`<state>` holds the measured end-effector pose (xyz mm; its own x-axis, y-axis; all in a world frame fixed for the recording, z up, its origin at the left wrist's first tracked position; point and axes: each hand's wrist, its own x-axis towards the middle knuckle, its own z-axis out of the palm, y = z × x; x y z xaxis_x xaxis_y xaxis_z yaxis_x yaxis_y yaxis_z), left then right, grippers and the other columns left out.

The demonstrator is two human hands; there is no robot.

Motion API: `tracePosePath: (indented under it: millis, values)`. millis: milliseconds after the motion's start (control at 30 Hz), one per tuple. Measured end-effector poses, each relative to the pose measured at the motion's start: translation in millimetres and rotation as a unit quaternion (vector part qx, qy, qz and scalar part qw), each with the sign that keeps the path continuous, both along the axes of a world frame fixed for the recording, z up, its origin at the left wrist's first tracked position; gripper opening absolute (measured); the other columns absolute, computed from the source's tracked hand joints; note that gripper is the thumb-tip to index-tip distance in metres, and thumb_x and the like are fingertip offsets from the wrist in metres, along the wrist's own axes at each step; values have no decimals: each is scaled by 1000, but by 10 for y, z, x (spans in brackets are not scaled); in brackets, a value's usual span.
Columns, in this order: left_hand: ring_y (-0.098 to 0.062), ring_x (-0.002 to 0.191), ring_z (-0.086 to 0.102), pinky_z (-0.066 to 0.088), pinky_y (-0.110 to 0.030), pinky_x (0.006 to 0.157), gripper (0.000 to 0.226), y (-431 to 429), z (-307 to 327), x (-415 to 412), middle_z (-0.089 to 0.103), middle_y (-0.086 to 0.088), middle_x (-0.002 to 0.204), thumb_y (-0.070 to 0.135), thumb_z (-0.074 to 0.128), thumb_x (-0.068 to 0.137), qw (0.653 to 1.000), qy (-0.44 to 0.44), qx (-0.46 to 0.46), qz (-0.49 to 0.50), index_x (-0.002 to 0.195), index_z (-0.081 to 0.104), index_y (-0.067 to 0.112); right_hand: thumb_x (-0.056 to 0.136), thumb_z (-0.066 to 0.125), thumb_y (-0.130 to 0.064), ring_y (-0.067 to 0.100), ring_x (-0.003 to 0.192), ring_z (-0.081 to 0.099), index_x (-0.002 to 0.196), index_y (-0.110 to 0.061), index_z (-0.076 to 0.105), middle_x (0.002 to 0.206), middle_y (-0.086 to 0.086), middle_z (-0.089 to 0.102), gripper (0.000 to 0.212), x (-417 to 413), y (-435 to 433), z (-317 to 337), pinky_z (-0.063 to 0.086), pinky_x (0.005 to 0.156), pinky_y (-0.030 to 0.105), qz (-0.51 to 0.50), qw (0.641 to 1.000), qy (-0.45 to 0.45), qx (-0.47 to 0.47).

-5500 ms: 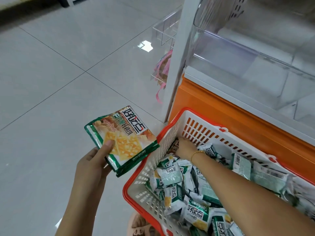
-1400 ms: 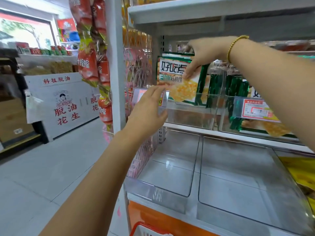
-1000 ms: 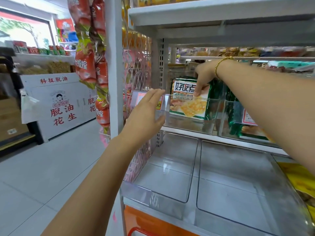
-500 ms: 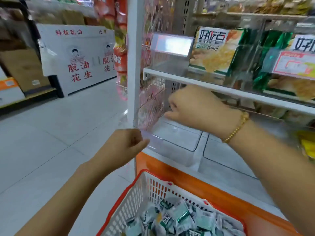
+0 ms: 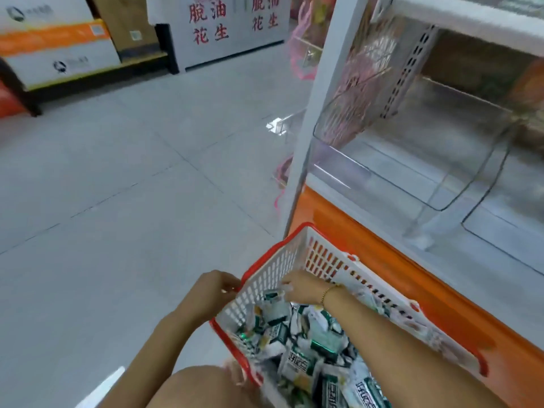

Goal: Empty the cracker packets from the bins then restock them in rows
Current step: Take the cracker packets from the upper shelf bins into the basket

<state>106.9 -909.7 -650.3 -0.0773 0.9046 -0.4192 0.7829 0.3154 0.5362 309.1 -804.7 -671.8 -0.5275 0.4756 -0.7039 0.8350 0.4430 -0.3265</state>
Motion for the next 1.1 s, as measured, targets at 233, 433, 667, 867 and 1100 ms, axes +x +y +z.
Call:
tracePosePath:
  millis: [233, 433, 667, 867, 1100]
  values:
    - [4, 77, 64, 48, -8, 66, 29, -61, -208, -194, 68, 16, 86, 6, 69, 77, 997, -68, -18, 46, 99, 71, 24, 94, 48, -38, 31, 107, 53, 116, -11, 60, 111, 16, 60, 37, -493, -346, -777, 42, 79, 33, 180, 984, -4, -8]
    - [-2, 83, 61, 46, -12, 71, 28, 5, -225, -198, 67, 9, 94, 10, 69, 79, 999, -44, -19, 20, 105, 69, 21, 86, 65, -22, 31, 113, 55, 135, -18, 46, 123, 11, 60, 53, -379, -165, -922, 48, 87, 39, 163, 986, -13, 8]
    - [-8, 86, 61, 52, -27, 81, 23, 2, -86, 21, 65, 4, 100, 18, 63, 88, 994, -38, 107, -3, 111, 67, 20, 82, 67, -7, 32, 109, 54, 136, -19, 44, 127, 14, 51, 60, -44, 17, -971, 49, 82, 35, 166, 986, 2, 24]
    - [-16, 87, 61, 50, -28, 78, 22, 50, -194, 425, 65, -1, 98, 23, 59, 90, 996, -28, -26, -84, 107, 63, 11, 84, 60, -3, 32, 85, 57, 132, -31, 43, 116, 12, 47, 58, 89, -7, -983, 47, 62, 35, 154, 986, 20, 61]
    - [-27, 93, 56, 43, -26, 64, 21, 295, -596, 858, 53, -11, 82, 9, 38, 99, 977, 4, -172, -123, 106, 57, 1, 81, 69, -6, 28, 101, 58, 145, -24, 31, 133, 10, 47, 77, 326, -116, -778, 52, 73, 38, 76, 983, 51, 162]
